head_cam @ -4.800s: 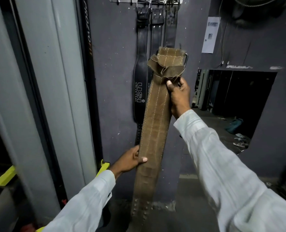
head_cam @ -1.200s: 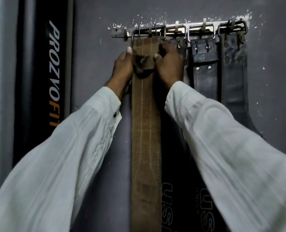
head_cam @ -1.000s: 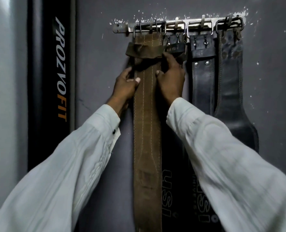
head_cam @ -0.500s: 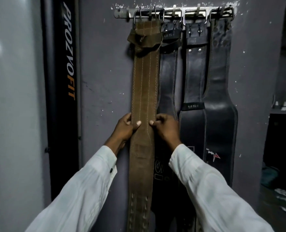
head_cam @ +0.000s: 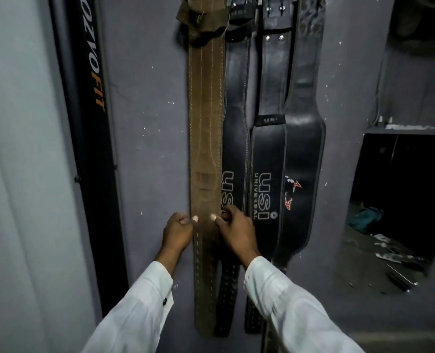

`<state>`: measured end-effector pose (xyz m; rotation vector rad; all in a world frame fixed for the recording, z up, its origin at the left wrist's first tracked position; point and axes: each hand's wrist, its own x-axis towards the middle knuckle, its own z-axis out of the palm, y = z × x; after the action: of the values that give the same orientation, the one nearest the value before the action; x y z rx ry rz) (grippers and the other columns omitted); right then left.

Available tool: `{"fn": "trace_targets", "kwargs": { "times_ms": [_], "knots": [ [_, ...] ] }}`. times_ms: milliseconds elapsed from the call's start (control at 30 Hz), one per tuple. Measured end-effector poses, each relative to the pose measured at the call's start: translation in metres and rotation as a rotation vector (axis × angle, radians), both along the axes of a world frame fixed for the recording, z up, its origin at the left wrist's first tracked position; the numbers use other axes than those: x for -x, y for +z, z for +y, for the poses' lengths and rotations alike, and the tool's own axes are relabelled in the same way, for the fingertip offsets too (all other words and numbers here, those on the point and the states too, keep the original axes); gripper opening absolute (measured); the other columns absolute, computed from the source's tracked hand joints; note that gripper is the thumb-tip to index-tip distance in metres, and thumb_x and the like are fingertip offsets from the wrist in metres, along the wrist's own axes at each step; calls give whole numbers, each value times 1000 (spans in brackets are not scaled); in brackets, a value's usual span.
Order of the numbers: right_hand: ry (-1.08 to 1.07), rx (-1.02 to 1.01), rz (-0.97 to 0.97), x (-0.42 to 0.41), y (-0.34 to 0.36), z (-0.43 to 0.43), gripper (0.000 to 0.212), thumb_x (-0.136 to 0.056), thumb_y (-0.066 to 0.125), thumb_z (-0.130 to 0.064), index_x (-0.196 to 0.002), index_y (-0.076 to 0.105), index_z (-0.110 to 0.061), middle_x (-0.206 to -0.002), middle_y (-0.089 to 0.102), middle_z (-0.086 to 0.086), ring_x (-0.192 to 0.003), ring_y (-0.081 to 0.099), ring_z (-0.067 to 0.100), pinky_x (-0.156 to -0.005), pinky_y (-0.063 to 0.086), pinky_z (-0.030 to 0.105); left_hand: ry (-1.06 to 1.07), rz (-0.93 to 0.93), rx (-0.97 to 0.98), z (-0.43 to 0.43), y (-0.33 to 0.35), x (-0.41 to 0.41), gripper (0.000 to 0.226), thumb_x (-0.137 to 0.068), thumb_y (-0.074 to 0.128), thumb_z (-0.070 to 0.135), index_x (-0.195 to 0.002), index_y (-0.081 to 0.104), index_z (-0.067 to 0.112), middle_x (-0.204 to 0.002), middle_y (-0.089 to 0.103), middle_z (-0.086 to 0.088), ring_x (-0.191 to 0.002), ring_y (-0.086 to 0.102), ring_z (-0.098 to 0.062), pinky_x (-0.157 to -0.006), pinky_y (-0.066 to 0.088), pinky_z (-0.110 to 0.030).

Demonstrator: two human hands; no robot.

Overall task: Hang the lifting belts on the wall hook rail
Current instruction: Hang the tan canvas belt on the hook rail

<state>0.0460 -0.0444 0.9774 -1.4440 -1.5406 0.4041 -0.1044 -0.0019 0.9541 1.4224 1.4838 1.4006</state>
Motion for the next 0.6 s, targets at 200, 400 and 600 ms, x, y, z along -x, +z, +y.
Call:
{"fn": "trace_targets", "kwargs": {
  "times_ms": [200,400,600],
  "knots": [
    [4,178,136,0,-94,-76,32,-84,67,-50,-101,65,-23,-78,66,-9,-87,67,18,-84,53,33,-106,-183,188,-80,-83,-3,14,-94,61,12,-102,68,1,-92,68,-9,-77,59,-15,-70,47,-23],
    [123,447,357,-15,-184,-165,27,-89,66,-40,-77,62,-16,-74,67,12,-63,65,23,-65,56,39,-99,-322,410,-174,-151,-11,15,-98,57,16,-83,62,15,-77,63,-2,-71,57,-16,-66,44,-27],
    [86,661,454,-25,-267,-267,29,-95,63,-30,-69,56,-16,-64,60,7,-54,61,19,-50,48,23,-152,-440,686,-283,-252,-11,22,-104,40,16,-119,54,9,-126,56,-17,-110,58,-28,-91,43,-36]
  ]
}}
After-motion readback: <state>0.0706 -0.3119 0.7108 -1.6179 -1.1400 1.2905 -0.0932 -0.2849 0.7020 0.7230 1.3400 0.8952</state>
